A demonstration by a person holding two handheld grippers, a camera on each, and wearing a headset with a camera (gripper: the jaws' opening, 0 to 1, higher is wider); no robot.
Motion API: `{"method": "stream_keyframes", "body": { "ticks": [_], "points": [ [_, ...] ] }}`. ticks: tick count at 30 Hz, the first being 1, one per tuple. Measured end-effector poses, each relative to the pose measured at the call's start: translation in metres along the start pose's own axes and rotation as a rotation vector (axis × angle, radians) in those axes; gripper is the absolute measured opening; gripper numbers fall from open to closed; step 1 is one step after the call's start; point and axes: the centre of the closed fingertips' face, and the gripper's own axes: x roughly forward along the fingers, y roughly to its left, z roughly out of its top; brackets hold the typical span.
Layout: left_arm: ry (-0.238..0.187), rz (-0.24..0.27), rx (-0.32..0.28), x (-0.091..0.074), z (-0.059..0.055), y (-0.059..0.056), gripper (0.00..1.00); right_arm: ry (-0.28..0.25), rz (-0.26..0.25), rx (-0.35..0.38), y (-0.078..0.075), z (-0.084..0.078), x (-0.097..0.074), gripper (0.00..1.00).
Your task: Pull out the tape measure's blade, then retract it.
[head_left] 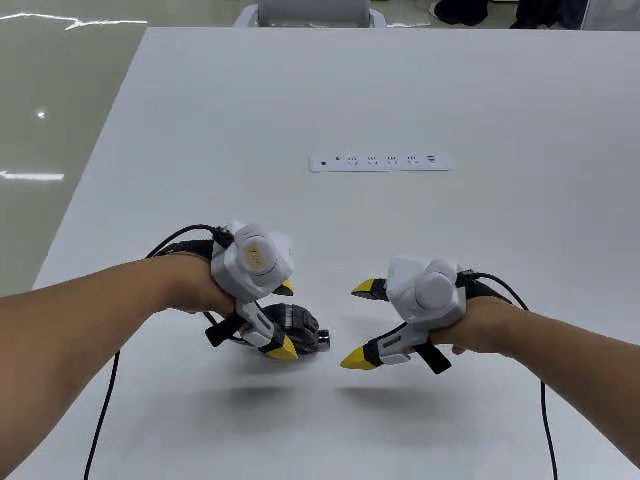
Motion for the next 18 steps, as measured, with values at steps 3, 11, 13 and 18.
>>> {"method": "stream_keyframes", "body": {
  "ticks": [3, 11, 13, 18],
  "points": [
    [0.013, -0.01, -0.002, 0.003, -0.001, -0.002, 0.53, 0.027, 0.023, -0.029, 0.002, -0.001, 0.007, 0.63],
    [0.039, -0.006, 0.007, 0.01, -0.002, 0.0, 0.47, 0.058, 0.06, -0.042, 0.004, 0.0, 0.02, 0.56],
    [0.055, -0.003, 0.024, 0.011, -0.003, 0.0, 0.42, 0.072, 0.065, -0.056, 0.004, -0.001, 0.024, 0.53],
    [0.07, -0.008, 0.036, 0.012, -0.005, -0.001, 0.35, 0.098, 0.084, -0.078, 0.008, -0.002, 0.03, 0.46]
  ]
}}
